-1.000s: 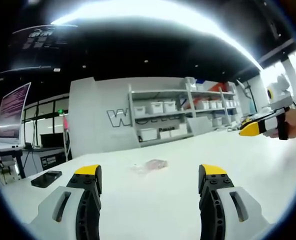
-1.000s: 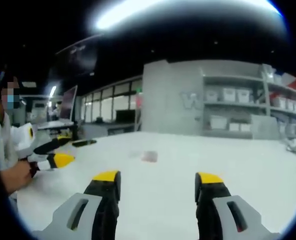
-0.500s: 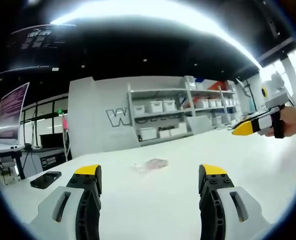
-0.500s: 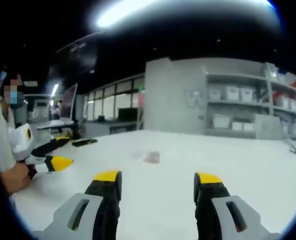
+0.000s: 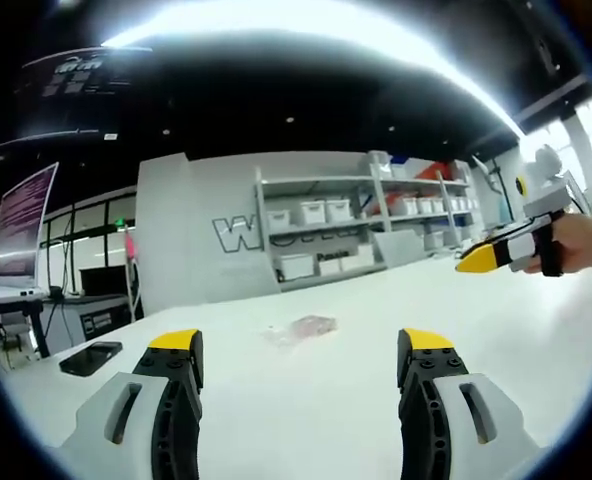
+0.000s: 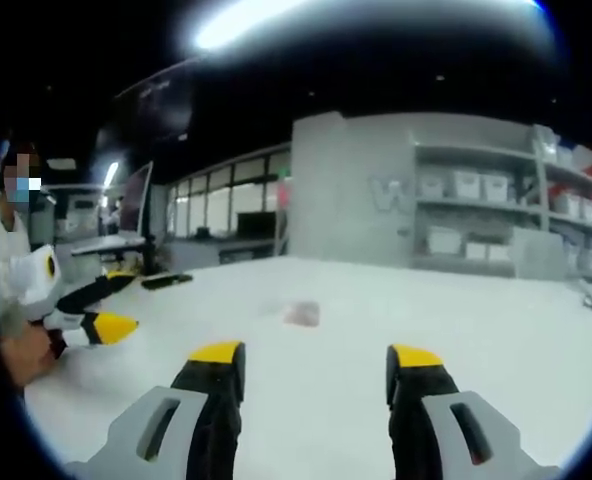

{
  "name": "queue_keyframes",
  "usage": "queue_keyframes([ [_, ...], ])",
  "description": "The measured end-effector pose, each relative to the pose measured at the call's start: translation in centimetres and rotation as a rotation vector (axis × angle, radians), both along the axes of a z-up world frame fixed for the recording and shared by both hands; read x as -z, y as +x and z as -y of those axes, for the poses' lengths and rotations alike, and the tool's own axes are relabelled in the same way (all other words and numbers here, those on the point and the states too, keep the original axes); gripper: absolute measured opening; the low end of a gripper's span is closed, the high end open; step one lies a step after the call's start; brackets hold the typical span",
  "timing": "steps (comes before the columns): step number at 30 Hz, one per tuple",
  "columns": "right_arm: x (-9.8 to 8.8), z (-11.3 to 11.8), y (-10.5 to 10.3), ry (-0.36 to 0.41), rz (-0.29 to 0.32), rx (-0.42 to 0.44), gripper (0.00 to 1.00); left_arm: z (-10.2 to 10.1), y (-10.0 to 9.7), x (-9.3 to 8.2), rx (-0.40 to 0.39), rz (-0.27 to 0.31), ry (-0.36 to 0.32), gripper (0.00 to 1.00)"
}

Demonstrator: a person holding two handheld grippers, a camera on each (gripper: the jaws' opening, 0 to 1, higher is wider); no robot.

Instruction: Open the resealable bag by pulling the two sides of the seal apart until the entire bag opening is separated and visibly accessible.

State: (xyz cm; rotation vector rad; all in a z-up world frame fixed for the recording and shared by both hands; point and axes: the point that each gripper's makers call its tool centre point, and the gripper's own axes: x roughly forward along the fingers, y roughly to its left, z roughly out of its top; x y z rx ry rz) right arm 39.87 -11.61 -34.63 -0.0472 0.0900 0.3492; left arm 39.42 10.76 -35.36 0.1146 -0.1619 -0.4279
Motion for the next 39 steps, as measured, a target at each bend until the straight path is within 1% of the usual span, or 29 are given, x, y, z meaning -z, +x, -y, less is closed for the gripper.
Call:
queue_keyframes([
  [7,-0.9,-1.1,0.8,-0.023,0.014,-0.021,0.56,-0.3,0.1,-0.2,-0.005,-0.001,-0.003,0.78],
  [15,-1.7,-2.4,1.7,-0.048,0.033,-0.049,0.56,-0.7,0.5,-0.4,-0.018,-0.010,0.009,0.79],
  [22,-1.9,-2.9,2.1,-0.051,0.041,-0.062,0.56,-0.9,0.9,-0.6,-0.022,-0.013,0.022,0.79],
  [28,-1.6,-2.8,2.5,-0.051,0.036,-0.063,0.56,-1.0,1.2,-0.4,-0.022,-0.022,0.029,0.79],
  [39,-1.4,-2.4,2.6,-0.050,0.032,-0.054,0.56,-0.6,1.2,-0.1,-0.016,-0.020,0.042,0.79],
])
